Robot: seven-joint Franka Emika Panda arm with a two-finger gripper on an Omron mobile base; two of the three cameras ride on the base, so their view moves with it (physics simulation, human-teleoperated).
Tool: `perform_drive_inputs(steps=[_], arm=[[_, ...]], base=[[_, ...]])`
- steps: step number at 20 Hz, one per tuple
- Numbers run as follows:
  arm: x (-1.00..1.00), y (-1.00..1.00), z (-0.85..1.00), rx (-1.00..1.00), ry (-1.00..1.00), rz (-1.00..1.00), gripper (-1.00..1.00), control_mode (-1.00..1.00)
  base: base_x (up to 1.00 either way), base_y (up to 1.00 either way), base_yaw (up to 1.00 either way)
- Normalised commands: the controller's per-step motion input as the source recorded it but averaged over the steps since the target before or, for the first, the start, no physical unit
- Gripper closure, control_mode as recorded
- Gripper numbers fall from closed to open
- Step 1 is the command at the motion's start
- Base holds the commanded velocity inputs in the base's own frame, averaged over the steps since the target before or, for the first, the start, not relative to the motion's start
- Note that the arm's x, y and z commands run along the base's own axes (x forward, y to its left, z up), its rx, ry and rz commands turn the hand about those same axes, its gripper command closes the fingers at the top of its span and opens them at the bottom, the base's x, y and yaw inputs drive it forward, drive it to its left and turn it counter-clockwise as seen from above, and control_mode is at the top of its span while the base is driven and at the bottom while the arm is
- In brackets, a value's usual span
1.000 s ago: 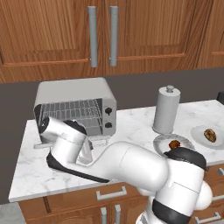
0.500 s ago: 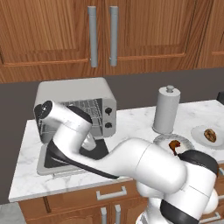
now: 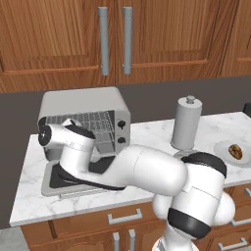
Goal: Open the toaster oven door. Place the bread on the top rack in the toaster oven and place the chicken drumstick on the bottom rack.
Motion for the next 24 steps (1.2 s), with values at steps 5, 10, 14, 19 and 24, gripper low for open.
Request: perform_drive_inputs(steps=[5,10,14,19,24], arm=[[0.46,0.01,0.00,0.00,-0.05,-0.03,-1.00,-1.00],[0.39,0.02,-0.31,0.00,-0.04,-0.03,-1.00,-1.00],[0.28,0.10,-0.13,0.00,-0.07,0.00,-1.00,-1.00],[0.40,0.14,-0.17,0.00,-0.06,0.00,-1.00,-1.00],[0.50,0.06,-0.33,-0.01,-0.04,0.00,-1.00,-1.00]], base=[[0.00,0.00,0.00],[0.00,0.00,0.00],[0.00,0.00,0.00],[0.00,0.00,0.00],[0.00,0.00,0.00]])
